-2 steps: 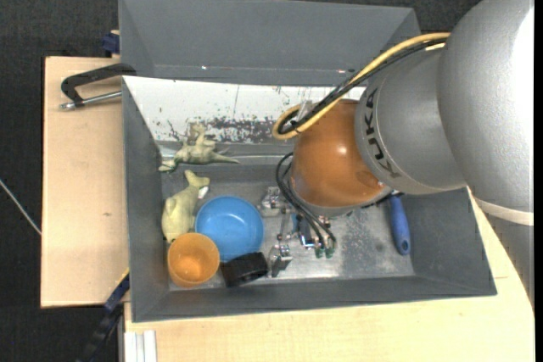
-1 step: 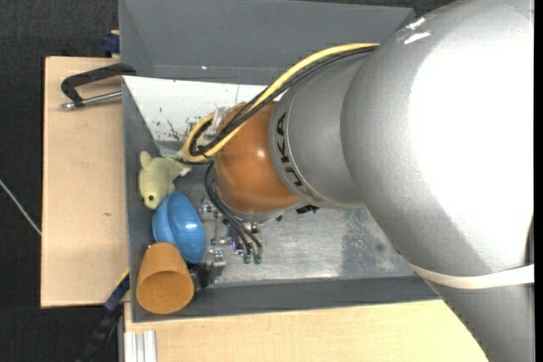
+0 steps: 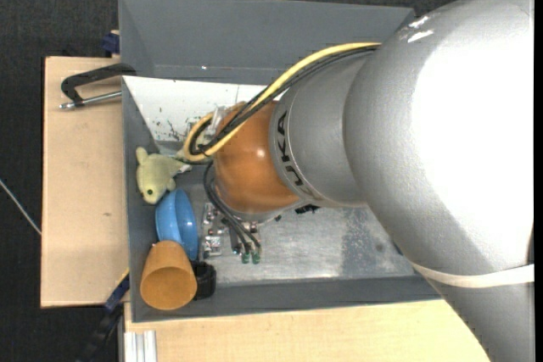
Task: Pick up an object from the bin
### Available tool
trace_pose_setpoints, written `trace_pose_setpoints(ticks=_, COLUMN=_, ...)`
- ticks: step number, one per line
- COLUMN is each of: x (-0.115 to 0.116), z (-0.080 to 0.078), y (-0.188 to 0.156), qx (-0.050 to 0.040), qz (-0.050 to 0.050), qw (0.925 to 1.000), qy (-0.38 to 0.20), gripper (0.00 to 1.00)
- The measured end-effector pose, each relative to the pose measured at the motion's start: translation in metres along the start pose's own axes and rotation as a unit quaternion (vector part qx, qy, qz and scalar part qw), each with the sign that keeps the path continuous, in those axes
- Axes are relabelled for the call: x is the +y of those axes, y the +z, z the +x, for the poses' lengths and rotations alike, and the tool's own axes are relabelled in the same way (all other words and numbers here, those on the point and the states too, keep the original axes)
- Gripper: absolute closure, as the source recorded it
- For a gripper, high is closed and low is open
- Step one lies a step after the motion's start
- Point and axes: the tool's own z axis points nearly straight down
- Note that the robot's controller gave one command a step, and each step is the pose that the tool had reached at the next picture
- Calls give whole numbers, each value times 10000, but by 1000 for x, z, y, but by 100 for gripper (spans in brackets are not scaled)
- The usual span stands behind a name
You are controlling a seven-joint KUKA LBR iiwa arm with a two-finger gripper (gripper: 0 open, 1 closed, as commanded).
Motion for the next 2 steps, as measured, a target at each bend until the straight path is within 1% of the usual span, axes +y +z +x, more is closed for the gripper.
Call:
trace_pose_setpoints(ticks=1, x=29, z=-5, y=0, qx=-7, qz=26, qw=9956, qy=-939, gripper=100)
trace_pose_setpoints(ticks=2, x=24, z=1, y=-52, qx=-2, qz=-4, qw=9918, qy=-1281, gripper=100)
